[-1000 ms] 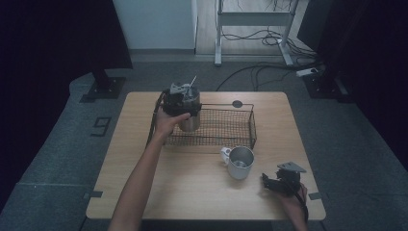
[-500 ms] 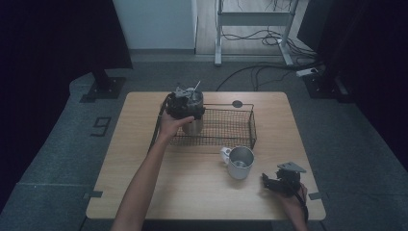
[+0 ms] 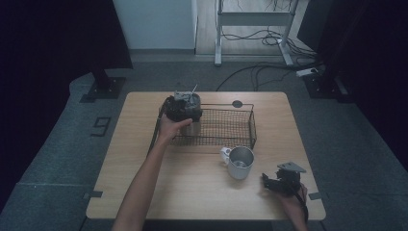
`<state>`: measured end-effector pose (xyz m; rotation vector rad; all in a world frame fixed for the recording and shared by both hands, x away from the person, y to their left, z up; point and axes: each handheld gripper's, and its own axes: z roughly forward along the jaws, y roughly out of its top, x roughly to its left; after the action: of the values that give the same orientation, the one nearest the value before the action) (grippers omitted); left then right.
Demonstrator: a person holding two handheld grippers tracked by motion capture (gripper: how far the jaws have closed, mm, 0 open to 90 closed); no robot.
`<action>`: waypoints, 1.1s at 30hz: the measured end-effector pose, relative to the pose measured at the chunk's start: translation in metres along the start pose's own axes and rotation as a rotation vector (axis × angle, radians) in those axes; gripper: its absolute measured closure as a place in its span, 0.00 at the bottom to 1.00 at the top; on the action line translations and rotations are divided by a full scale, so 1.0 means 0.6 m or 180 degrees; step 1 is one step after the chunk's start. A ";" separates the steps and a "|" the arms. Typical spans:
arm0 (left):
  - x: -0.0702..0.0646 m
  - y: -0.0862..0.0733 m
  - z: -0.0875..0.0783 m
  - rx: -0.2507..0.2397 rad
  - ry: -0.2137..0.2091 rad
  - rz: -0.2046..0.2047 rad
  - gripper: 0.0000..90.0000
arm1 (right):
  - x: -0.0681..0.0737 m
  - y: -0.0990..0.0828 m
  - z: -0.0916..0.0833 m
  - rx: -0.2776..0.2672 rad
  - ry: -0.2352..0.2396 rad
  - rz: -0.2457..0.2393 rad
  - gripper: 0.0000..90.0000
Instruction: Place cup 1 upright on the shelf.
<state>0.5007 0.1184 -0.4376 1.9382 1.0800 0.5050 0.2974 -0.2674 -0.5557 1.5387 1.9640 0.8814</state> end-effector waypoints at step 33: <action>0.006 -0.039 0.024 0.0121 0.0056 -0.0070 0.04 | 0.000 0.000 0.000 0.0000 0.0000 -0.0001 0.15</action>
<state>0.5008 0.1212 -0.4648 1.9561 1.1283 0.4936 0.2975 -0.2674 -0.5557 1.5383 1.9643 0.8812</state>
